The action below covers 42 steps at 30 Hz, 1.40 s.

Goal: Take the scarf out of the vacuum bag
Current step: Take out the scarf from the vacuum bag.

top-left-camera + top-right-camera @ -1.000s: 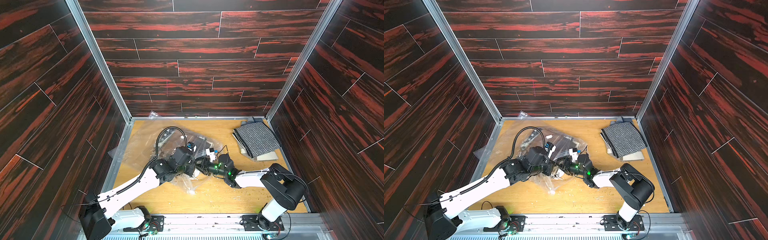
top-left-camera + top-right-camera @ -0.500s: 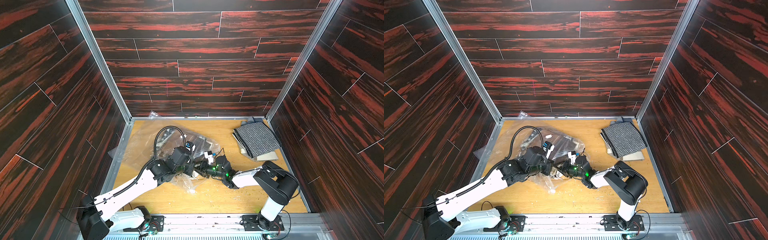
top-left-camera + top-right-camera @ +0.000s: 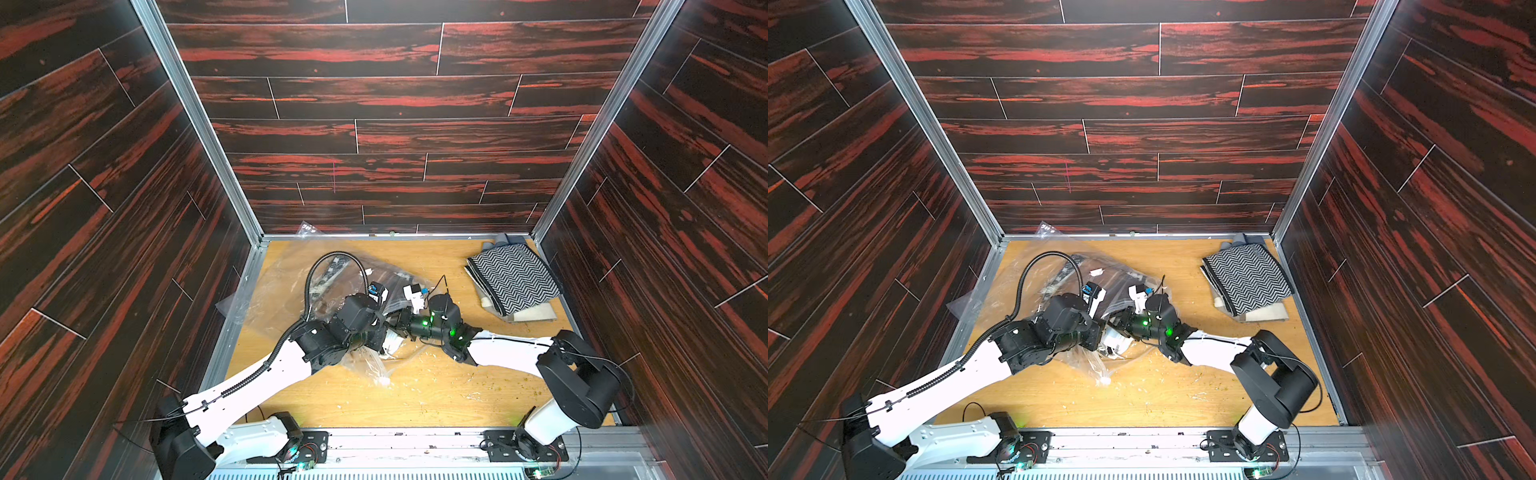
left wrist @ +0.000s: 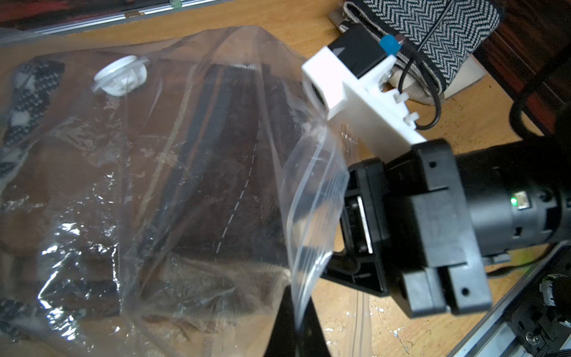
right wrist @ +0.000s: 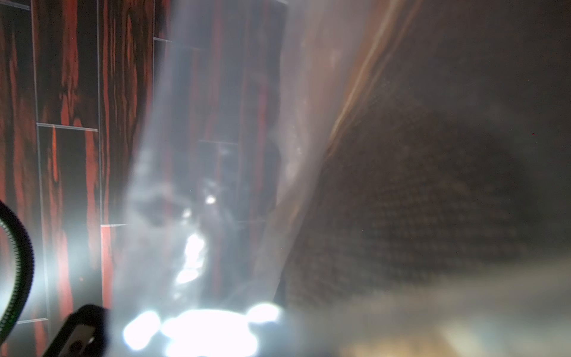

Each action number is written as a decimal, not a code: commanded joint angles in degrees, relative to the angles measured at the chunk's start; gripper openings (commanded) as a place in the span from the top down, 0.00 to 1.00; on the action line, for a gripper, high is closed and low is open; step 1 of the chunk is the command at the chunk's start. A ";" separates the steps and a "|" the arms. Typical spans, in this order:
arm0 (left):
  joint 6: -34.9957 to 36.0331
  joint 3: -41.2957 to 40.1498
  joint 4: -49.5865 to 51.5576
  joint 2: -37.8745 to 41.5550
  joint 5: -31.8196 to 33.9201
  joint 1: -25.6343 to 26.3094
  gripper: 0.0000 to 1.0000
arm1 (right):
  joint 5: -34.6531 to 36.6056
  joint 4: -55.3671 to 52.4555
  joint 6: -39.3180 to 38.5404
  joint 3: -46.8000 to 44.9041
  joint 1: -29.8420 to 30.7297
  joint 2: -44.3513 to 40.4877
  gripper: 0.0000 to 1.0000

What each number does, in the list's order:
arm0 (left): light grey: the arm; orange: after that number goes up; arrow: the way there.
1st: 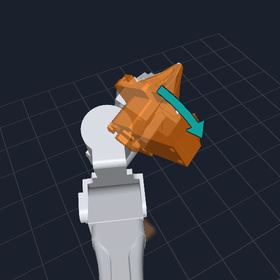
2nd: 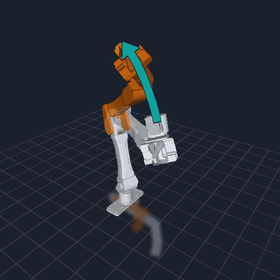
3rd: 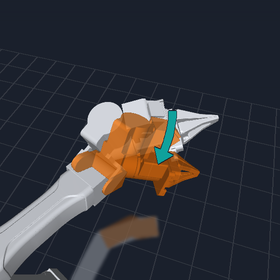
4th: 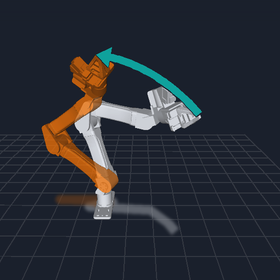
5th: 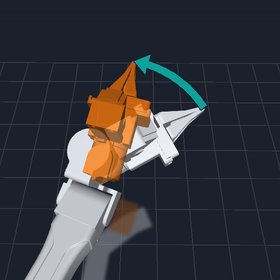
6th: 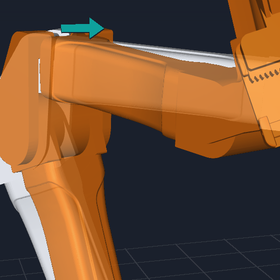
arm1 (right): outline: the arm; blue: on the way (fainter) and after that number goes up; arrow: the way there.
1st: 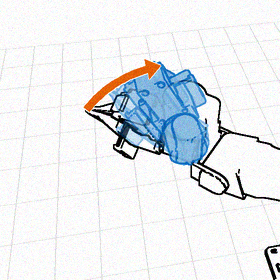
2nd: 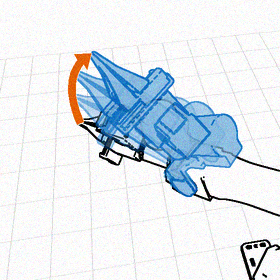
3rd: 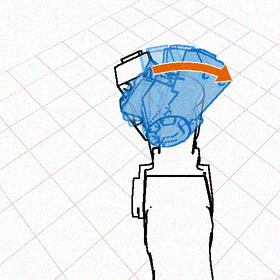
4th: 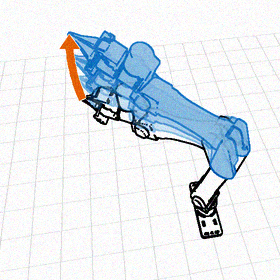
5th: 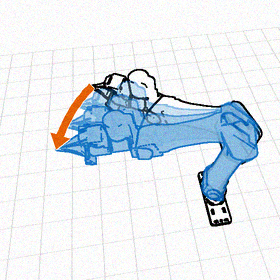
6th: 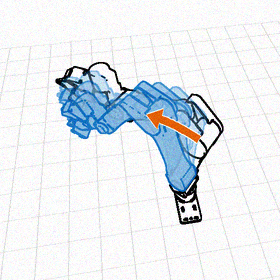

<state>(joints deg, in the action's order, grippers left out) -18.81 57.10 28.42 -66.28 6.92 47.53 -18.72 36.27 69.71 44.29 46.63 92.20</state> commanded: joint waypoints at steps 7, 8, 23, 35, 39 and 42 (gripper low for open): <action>0.38 -0.25 1.04 1.77 1.21 0.24 1.00 | -0.77 -2.46 -1.62 -1.09 0.40 1.04 0.94; 0.27 -0.24 0.95 1.68 1.32 0.24 1.00 | -0.77 -2.13 -1.51 -1.39 0.40 1.13 0.96; -1.36 4.16 -1.33 -5.34 4.87 0.08 1.00 | 1.41 -14.96 -11.64 1.34 0.39 -5.53 1.00; -3.96 9.57 -3.34 -12.08 8.81 -2.94 1.00 | 0.26 -32.45 -18.67 9.03 0.39 -7.95 1.00; -5.34 9.97 -3.10 -12.60 7.41 -5.17 1.00 | 0.57 -37.77 -20.14 10.67 0.44 -9.09 1.00; -5.33 9.84 -3.20 -12.23 6.26 -6.20 1.00 | 1.97 -41.00 -21.18 11.42 0.39 -10.08 1.00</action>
<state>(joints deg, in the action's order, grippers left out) -23.18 65.71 25.54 -78.78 13.02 42.39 -16.93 0.47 51.03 53.89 46.63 84.23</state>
